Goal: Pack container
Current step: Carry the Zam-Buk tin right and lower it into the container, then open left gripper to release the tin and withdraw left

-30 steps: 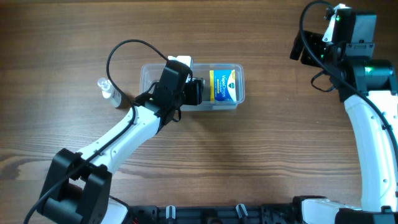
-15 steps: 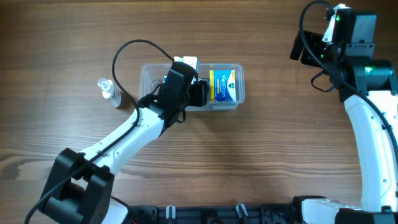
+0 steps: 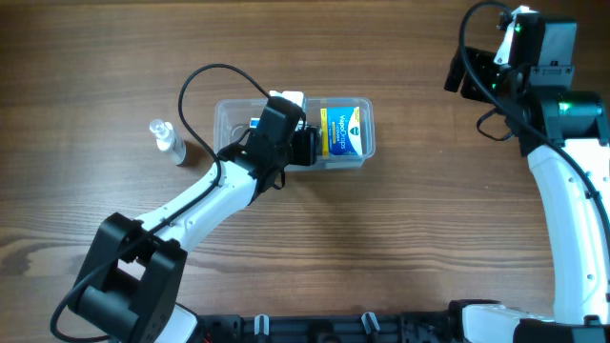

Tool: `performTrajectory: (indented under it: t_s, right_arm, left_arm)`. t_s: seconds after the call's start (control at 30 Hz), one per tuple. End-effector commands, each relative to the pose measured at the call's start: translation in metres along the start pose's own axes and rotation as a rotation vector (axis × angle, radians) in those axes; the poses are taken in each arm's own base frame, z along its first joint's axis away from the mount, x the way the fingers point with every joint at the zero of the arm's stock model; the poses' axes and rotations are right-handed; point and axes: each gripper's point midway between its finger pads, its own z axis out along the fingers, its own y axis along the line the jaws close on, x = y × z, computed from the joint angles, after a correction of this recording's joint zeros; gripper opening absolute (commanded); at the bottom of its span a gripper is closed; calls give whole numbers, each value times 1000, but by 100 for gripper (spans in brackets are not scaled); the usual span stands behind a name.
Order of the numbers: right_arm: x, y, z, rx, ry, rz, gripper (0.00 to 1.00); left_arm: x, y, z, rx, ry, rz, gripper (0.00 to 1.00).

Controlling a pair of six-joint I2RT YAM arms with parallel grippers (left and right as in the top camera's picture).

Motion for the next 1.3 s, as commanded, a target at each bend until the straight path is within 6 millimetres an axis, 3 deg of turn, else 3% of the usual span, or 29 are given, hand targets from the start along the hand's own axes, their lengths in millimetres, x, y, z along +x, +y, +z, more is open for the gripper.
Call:
performTrajectory:
  t_s: [0.0,0.53,0.83,1.0,1.27]
  right_arm:
    - [1,-2,4,17,5,10,100]
    - [1,-2,4,17,5,10,100]
    - [1,-2,4,17,5,10,100]
    - [1,-2,4,17,5,10,100]
    - [1,-2,4,17,5,10,100]
  left_arm:
    - [-1,0,2,-7,-4,-5,72]
    - [-3,3,2,-23,-15,-5,73]
    - [-5,7,2,-48,-27,-5,49]
    - [-7,7,2,-48,-38,-5,26]
    - [-4,9,6,-54,-26,-1,20]
